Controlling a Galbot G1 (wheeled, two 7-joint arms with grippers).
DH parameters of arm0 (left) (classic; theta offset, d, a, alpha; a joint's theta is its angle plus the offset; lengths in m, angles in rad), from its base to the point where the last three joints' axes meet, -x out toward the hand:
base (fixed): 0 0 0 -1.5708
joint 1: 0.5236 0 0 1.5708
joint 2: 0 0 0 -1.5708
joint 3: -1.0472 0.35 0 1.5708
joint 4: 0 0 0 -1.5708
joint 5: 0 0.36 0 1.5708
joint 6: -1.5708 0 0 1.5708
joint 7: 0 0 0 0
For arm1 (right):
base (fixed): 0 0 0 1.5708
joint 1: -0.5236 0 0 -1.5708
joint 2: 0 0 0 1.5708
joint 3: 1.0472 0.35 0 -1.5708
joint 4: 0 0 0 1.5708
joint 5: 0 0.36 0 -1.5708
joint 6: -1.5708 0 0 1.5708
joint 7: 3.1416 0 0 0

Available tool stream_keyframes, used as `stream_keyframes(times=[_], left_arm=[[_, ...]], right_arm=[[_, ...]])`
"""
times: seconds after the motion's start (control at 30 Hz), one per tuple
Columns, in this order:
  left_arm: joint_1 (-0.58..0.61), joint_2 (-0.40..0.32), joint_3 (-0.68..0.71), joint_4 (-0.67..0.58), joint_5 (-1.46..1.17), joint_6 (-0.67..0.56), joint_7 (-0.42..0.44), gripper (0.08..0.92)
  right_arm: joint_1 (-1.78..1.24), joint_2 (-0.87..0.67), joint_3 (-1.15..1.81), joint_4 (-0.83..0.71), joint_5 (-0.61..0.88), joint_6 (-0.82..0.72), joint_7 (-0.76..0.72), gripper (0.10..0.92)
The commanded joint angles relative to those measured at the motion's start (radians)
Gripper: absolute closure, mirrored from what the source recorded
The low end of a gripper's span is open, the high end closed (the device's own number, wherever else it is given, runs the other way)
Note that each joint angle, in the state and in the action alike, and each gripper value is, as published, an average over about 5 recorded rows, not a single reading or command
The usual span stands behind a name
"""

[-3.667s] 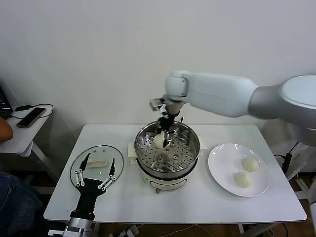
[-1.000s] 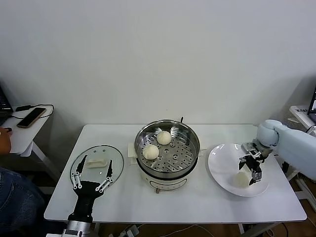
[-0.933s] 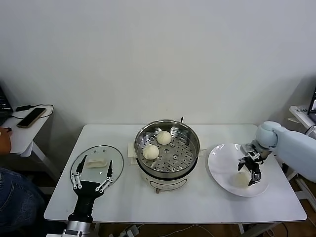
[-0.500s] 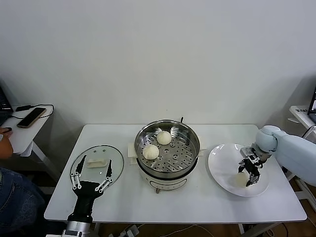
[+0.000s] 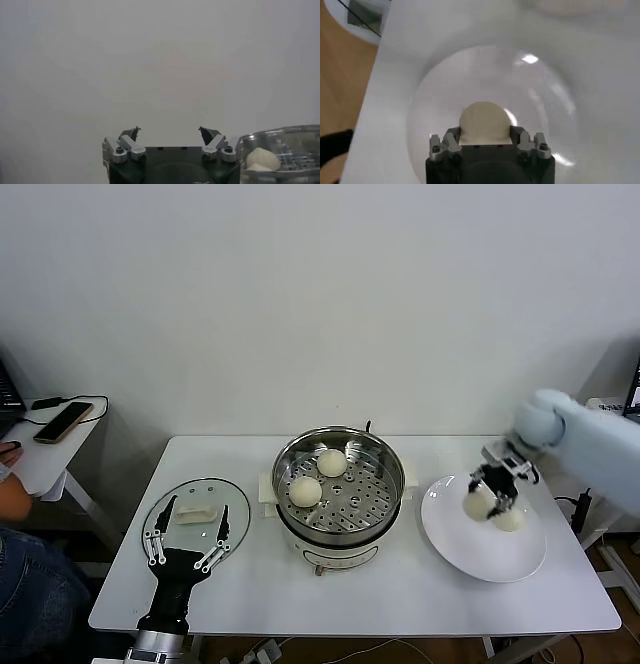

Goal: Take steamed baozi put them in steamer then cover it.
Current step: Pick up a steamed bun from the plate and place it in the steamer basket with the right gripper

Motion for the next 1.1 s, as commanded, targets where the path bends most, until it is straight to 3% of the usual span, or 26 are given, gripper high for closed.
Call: stream_keyframes(times=[0.03, 0.37, 0.77, 1.1], left_arm=[[0.000, 0.009, 0.004, -0.007, -0.006, -0.002, -0.002, 0.177], [0.005, 0.011, 0.001, -0.015, -0.011, -0.004, -0.007, 0.177], [0.011, 0.007, -0.004, -0.026, -0.014, -0.007, -0.012, 0.177], [0.014, 0.001, -0.008, -0.031, -0.015, -0.008, -0.013, 0.177]], right_arm=[[0.350, 0.139, -0.144, 0.103, 0.100, 0.167, -0.024, 0.355], [0.359, 0.336, -0.157, 0.241, 0.044, 0.347, 0.056, 0.355], [0.214, 0.382, -0.176, 0.367, -0.134, 0.442, 0.099, 0.348], [0.112, 0.390, -0.181, 0.340, -0.208, 0.461, 0.107, 0.344]])
